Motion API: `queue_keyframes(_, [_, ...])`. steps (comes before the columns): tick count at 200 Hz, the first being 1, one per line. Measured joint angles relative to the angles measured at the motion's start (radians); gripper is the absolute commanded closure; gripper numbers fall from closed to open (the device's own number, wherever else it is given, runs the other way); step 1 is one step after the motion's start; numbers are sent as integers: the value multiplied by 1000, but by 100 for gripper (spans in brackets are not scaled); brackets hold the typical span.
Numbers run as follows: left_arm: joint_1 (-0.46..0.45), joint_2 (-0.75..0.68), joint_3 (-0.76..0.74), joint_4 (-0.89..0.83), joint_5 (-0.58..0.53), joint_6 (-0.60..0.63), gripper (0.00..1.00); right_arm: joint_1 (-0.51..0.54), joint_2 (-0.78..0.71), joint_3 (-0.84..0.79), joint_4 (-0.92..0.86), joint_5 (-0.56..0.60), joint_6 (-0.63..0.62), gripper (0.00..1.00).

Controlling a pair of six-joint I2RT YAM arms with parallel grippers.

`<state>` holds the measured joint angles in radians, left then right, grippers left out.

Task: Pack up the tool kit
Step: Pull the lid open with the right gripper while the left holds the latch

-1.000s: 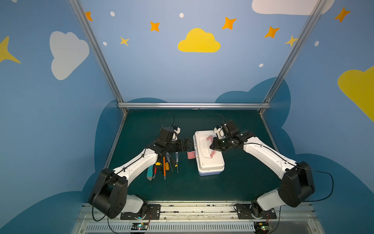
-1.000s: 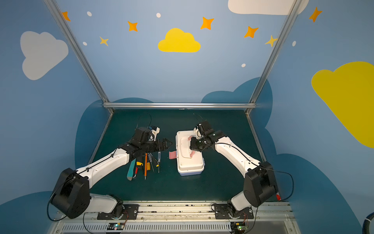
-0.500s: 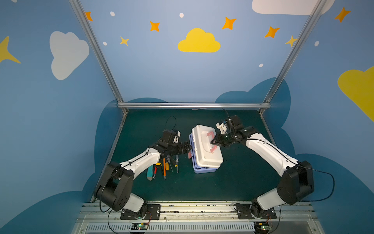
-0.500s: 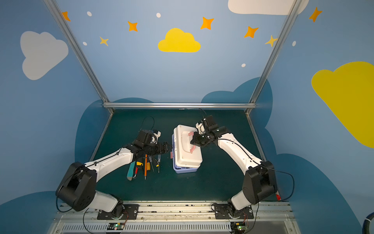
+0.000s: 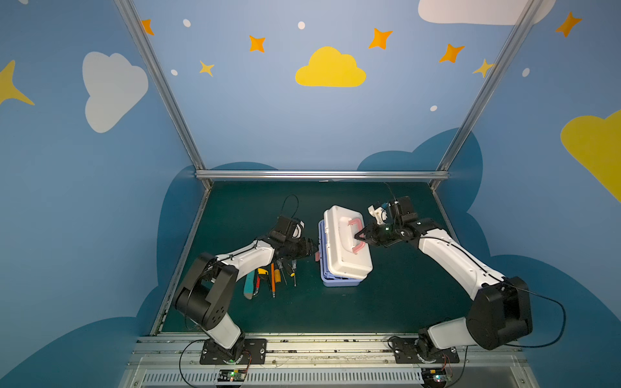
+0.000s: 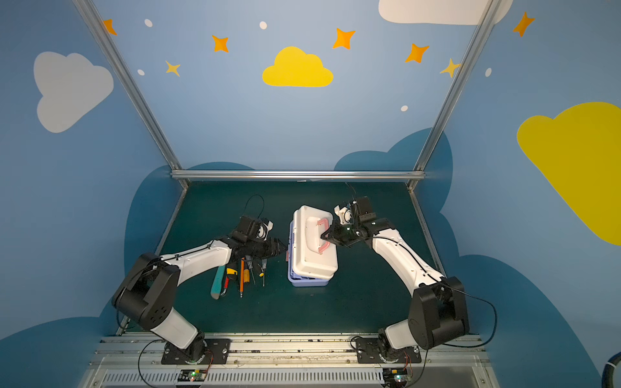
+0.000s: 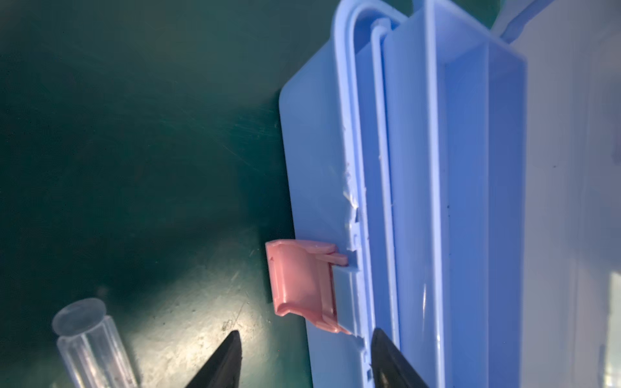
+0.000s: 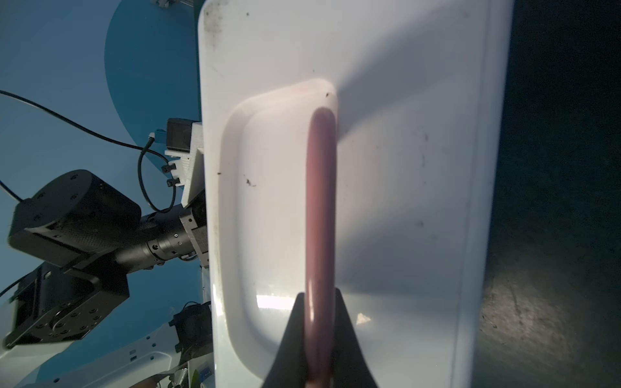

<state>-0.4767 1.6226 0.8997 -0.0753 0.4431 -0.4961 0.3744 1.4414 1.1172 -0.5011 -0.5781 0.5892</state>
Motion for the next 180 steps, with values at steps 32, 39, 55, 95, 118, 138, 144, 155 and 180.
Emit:
queue_keyframes(32, [-22,9,6,0,-4,9,38,0,0,-5,12,-14,4,100])
queue_keyframes(39, [-24,17,11,-1,-5,11,38,0,0,-5,14,-17,5,100])
queue_keyframes(55, [-31,32,23,-7,-12,16,38,0,0,-5,18,-22,6,100])
queue_keyframes(95, [-44,52,42,-23,-42,27,46,0,0,-5,24,-34,9,100])
queue_keyframes(118, [-46,58,50,-27,-44,29,49,-1,0,-5,25,-36,10,100])
queue_keyframes(138, [-47,61,53,-26,-40,29,54,-8,0,-5,26,-41,10,100])
queue_keyframes(144, [-47,61,53,-24,-38,29,55,-11,0,-5,27,-46,10,100])
queue_keyframes(155, [-47,63,54,-22,-36,27,59,-19,0,-6,31,-60,13,100])
queue_keyframes(180, [-50,68,59,-19,-33,28,61,-58,-3,-16,39,-106,16,100])
